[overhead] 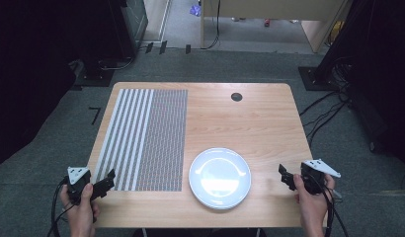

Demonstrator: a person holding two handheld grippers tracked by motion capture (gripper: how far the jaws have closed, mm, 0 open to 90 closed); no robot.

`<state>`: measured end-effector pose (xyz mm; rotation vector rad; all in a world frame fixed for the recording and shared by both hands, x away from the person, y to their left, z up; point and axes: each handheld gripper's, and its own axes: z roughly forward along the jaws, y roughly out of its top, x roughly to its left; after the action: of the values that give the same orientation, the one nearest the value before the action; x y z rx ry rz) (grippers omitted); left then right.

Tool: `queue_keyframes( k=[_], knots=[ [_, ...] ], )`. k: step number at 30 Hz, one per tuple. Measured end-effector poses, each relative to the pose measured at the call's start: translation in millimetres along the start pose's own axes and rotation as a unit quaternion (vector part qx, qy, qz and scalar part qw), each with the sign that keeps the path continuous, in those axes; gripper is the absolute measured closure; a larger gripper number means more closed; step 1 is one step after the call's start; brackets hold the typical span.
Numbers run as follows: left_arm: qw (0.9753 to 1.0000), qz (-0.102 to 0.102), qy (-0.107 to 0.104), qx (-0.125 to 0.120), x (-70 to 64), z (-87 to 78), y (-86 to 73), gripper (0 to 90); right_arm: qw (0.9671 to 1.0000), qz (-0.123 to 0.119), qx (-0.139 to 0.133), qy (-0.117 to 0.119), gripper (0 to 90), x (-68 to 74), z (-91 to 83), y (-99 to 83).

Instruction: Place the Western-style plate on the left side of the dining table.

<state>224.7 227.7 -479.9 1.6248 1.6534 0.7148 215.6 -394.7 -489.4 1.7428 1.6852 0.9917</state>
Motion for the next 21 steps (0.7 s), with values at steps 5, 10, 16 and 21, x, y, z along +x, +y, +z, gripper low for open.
queue_keyframes(
  k=[5, 10, 16, 21],
  knots=[
    [0.9999, 0.005, -0.012, -0.002, -11.0, 1.2, 6.0, 16.4, 0.9999, -0.002, 0.000, 0.013, 15.0, 10.2, 0.7, 5.7],
    [0.9997, 0.010, -0.020, -0.004, -19.6, 1.7, 10.8, 16.4, 0.9999, -0.004, -0.001, 0.015, 15.4, 16.2, 2.8, 12.0],
    [0.9993, 0.016, -0.034, -0.005, -35.2, 5.7, 17.3, 16.4, 0.9994, 0.004, -0.007, 0.034, 15.8, 25.4, 3.9, 28.3],
    [0.9984, 0.024, -0.051, -0.003, -52.6, 10.5, 22.0, 16.4, 0.9991, 0.003, -0.015, 0.039, 16.6, 32.9, 2.6, 40.8]
  ],
)
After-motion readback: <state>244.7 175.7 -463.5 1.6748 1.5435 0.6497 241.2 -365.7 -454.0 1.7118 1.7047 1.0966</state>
